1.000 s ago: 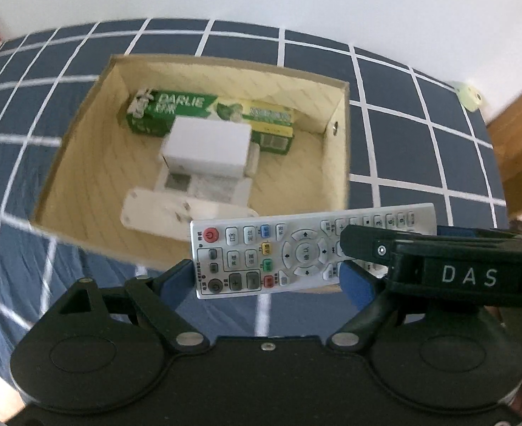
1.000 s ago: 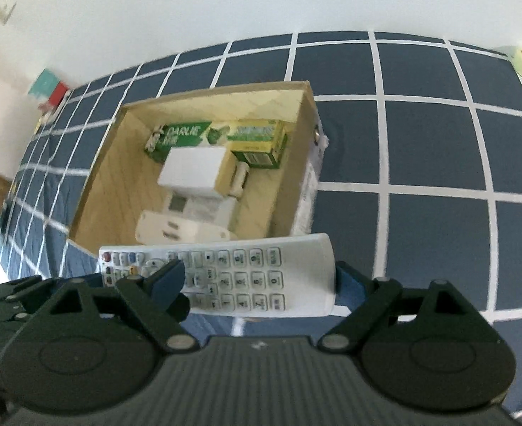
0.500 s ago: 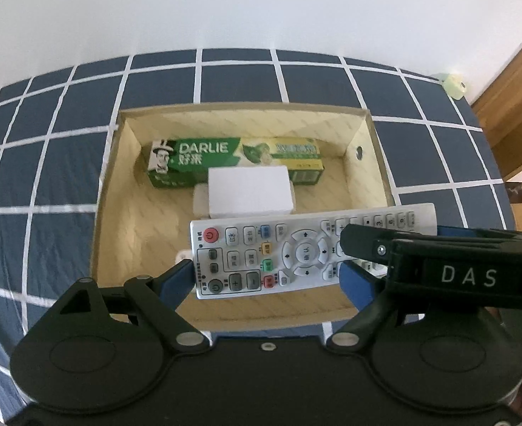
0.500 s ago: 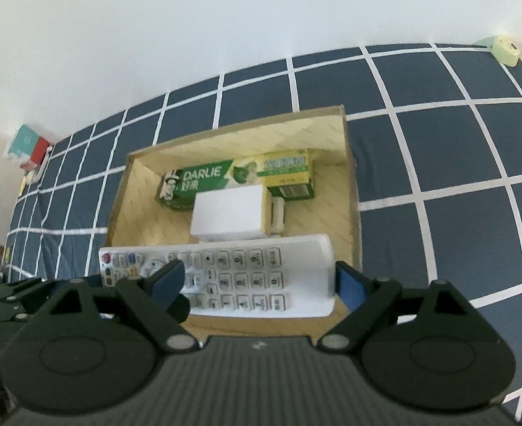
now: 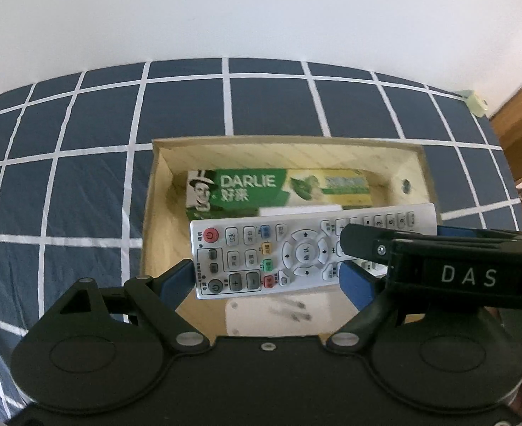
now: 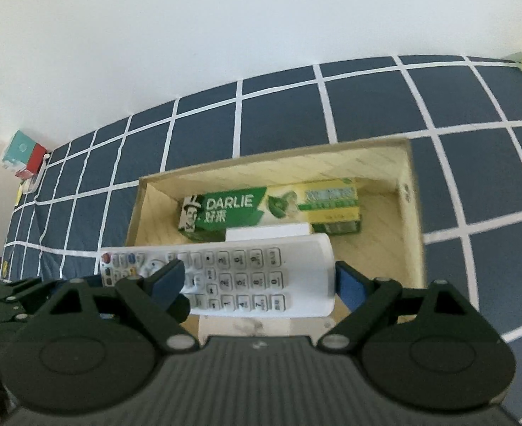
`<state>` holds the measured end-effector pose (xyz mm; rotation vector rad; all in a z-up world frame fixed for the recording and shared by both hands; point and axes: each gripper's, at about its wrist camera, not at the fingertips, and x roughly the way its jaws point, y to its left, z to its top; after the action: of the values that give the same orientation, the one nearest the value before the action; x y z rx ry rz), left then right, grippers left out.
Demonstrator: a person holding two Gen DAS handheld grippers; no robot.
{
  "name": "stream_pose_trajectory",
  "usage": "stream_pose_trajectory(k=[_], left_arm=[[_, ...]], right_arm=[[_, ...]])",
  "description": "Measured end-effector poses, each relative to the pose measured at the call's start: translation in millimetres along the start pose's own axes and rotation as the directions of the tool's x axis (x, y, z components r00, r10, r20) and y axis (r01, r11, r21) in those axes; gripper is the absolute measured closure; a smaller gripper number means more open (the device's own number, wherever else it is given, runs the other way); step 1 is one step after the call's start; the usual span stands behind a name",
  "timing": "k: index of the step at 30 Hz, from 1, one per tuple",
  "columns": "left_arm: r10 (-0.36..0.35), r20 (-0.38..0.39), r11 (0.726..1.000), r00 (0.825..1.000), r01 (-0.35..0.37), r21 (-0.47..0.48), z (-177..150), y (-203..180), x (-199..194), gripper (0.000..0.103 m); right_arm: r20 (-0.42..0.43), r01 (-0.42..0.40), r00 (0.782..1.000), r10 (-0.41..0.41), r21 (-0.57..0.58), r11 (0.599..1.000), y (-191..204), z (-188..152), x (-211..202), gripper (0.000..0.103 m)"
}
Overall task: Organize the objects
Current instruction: 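Lower the remote onto the toothpaste box and open the right gripper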
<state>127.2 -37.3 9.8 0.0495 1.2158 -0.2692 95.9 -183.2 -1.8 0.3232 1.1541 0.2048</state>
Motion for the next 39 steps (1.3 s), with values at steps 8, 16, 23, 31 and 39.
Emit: stream_pose_trajectory(k=[8, 16, 23, 31, 39], left_arm=[[-0.013, -0.036, 1.000, 0.999, 0.014, 0.010, 29.4, 16.0, 37.9, 0.017], [-0.023, -0.081, 0.999, 0.996, 0.026, 0.029, 51.2, 19.0, 75.2, 0.017], [-0.032, -0.112, 0.999, 0.993, 0.037, 0.039, 63.0, 19.7, 99.9, 0.017], [-0.042, -0.140, 0.998, 0.989, 0.048, 0.038, 70.1, 23.5, 118.6, 0.017], [-0.055, -0.156, 0.998, 0.986, 0.060, 0.028, 74.3, 28.8, 128.9, 0.017]], right_arm=[[-0.026, 0.013, 1.000, -0.012, 0.018, 1.000, -0.1, 29.5, 39.7, 0.013], [-0.056, 0.027, 0.998, -0.025, 0.050, 0.998, -15.1, 48.2, 74.7, 0.013], [-0.078, 0.040, 0.996, -0.034, 0.072, 0.997, -26.8, 58.0, 97.1, 0.013], [-0.100, 0.052, 0.994, -0.043, 0.087, 0.995, -33.7, 63.6, 115.1, 0.013], [-0.116, 0.055, 0.992, -0.043, 0.097, 0.994, -37.0, 67.2, 125.0, 0.012]])
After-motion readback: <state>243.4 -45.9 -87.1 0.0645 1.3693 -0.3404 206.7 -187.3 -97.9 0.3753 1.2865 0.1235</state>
